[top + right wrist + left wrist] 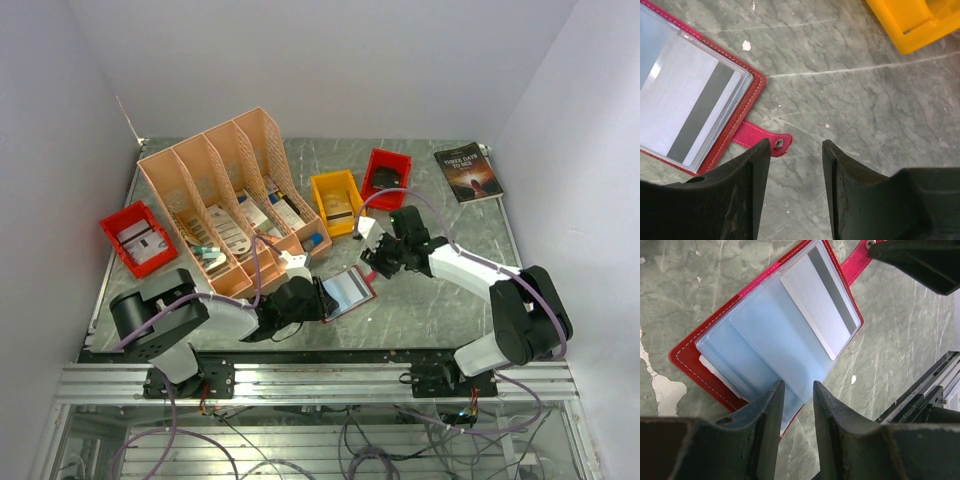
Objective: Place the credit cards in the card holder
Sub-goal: Close the card holder at the center of the board.
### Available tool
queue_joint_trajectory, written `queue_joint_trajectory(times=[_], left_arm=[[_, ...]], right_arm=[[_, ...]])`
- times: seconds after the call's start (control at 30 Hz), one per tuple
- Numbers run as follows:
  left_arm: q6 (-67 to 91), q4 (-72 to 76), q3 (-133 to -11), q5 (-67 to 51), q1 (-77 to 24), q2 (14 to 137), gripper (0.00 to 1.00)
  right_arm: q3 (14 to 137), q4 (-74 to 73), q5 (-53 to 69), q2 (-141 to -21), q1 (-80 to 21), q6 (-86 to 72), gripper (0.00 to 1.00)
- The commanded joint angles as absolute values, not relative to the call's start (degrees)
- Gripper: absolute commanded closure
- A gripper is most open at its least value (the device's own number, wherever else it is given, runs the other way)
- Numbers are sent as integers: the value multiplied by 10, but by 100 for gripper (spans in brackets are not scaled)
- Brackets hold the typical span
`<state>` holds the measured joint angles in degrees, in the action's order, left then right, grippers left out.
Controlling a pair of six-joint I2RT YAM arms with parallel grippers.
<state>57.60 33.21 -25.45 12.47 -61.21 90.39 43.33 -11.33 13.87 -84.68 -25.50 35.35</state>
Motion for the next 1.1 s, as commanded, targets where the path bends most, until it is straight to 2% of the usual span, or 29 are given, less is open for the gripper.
queue_joint_trajectory(times=[0.0, 0.13, 0.33, 0.47, 0.63, 0.77, 0.97, 1.07], left_arm=[[543, 266, -263, 117, -610, 886, 56], [516, 238, -282, 121, -609, 823, 49], [490, 179, -277, 165, -609, 711, 43], [510, 187, -223, 198, -609, 624, 33], [562, 243, -133, 205, -608, 539, 24], [593, 235, -107, 201, -606, 498, 22], [610, 171, -121, 205, -606, 501, 14], [639, 177, -109, 207, -605, 514, 14]], right_arm=[[466, -140, 223, -841, -214, 305, 53], [472, -158, 322, -828, -182, 291, 45], [462, -151, 434, -788, -163, 290, 44], [468, -166, 502, -796, -160, 292, 44], [491, -192, 489, -841, -160, 281, 44], [509, -211, 473, -881, -160, 276, 44], [524, -217, 466, -923, -161, 255, 44], [530, -220, 467, -940, -161, 245, 44]])
